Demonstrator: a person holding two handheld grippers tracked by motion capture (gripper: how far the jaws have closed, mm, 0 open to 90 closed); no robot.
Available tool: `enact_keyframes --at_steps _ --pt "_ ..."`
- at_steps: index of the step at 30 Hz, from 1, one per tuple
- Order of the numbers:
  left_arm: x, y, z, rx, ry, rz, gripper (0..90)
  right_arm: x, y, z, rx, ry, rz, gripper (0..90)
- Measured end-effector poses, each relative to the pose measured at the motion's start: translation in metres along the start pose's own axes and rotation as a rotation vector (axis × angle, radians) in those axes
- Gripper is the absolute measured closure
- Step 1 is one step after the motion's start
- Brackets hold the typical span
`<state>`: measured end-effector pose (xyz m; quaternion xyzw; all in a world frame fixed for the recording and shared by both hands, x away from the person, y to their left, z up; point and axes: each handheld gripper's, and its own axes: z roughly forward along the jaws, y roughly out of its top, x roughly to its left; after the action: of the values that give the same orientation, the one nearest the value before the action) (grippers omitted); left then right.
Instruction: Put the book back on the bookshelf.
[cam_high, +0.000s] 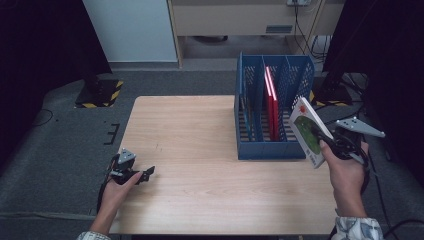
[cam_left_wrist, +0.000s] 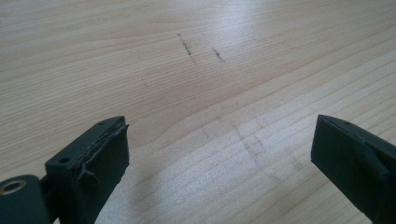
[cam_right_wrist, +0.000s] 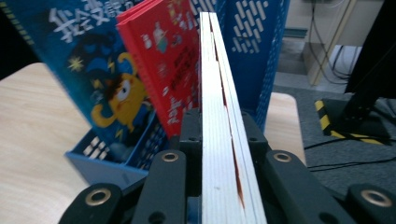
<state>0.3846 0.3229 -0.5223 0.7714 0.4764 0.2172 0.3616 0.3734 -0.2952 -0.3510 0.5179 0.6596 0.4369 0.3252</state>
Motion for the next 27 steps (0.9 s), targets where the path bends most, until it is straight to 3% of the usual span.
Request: enact_keyframes --at_steps 9,16,27 --pt "-0.001 0.0 0.0 -0.001 -0.005 0.002 3.8 0.0 0.015 0.032 0.007 -0.052 -0.031 76.6" --pt "-0.001 0.0 -0.001 -0.001 -0.006 0.002 3.8 -0.002 0.015 0.058 0.013 -0.088 -0.038 76.6" --pt "-0.001 0.0 -0.001 -0.002 -0.006 -0.002 3.8 -0.007 0.017 0.085 0.027 -0.144 -0.049 76.6"
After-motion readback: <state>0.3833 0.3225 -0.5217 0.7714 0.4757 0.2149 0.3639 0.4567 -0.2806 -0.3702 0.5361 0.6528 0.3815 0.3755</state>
